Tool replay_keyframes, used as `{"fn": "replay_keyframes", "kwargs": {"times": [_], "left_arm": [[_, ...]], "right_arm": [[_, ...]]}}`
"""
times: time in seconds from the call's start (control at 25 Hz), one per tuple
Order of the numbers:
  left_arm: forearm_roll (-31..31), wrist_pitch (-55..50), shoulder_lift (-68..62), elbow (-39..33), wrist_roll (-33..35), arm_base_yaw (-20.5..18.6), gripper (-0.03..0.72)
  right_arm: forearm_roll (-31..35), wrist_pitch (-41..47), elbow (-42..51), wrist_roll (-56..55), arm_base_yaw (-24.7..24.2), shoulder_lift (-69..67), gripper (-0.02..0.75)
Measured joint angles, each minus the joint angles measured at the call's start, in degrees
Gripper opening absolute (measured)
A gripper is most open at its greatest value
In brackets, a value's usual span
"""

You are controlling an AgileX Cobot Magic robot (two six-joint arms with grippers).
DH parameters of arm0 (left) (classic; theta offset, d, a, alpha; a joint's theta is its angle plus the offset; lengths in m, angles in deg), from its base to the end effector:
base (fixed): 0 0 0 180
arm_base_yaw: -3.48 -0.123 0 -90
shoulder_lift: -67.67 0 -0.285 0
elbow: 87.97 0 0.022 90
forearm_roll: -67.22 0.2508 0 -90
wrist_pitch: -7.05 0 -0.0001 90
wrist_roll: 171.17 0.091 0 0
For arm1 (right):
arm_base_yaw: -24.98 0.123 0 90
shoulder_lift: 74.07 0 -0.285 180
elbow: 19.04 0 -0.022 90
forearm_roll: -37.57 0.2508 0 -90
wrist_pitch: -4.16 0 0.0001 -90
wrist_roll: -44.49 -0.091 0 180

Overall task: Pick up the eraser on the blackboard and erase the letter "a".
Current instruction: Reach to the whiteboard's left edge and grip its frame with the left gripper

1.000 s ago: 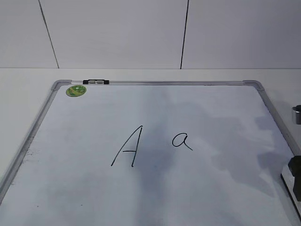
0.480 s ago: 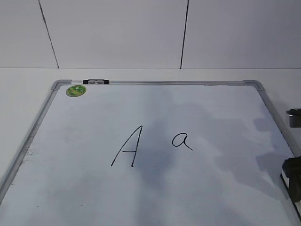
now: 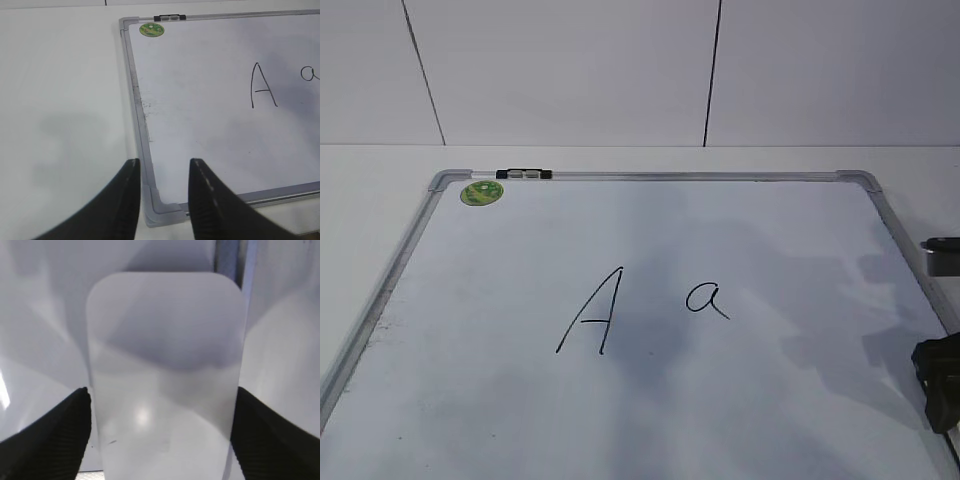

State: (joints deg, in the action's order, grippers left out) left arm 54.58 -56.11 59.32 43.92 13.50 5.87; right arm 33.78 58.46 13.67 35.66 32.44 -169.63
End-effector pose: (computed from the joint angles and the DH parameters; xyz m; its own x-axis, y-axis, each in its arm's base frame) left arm -0.0079 -0.0175 0.2779 -0.4892 0.0014 -0.8722 0.2020 0.9730 -0.1118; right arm 0.2327 0.0255 0.1778 -0.9992 -0.0148 0.0373 -0.0170 0.9982 -0.0583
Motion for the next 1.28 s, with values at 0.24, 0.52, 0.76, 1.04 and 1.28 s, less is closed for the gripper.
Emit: {"fn": "replay_keyframes", "kwargs": {"times": [0.24,0.52,0.76,1.04,1.28], "left_arm": [[0.0,0.0,0.0,0.0,0.0,0.0,0.245],[0.0,0.0,0.0,0.0,0.0,0.0,0.245],[0.0,0.0,0.0,0.0,0.0,0.0,0.245],[0.0,0.0,0.0,0.0,0.0,0.0,0.244],[0.0,0.0,0.0,0.0,0.0,0.0,0.244]], "right_arm": [[0.0,-0.7,0.0,0.0,0.0,0.0,0.668],[-0.1,-0.7,0.0,-0.1,-0.1,0.0,0.635],[-0.2,-0.7,0.0,-0.3,-0.1,-0.1,0.617],[-0.5,-0.7,-0.1,-0.3,-0.1,-0.7,0.599],[-0.5,-0.8,-0.1,-0.3,-0.1,-0.7,0.584]]}}
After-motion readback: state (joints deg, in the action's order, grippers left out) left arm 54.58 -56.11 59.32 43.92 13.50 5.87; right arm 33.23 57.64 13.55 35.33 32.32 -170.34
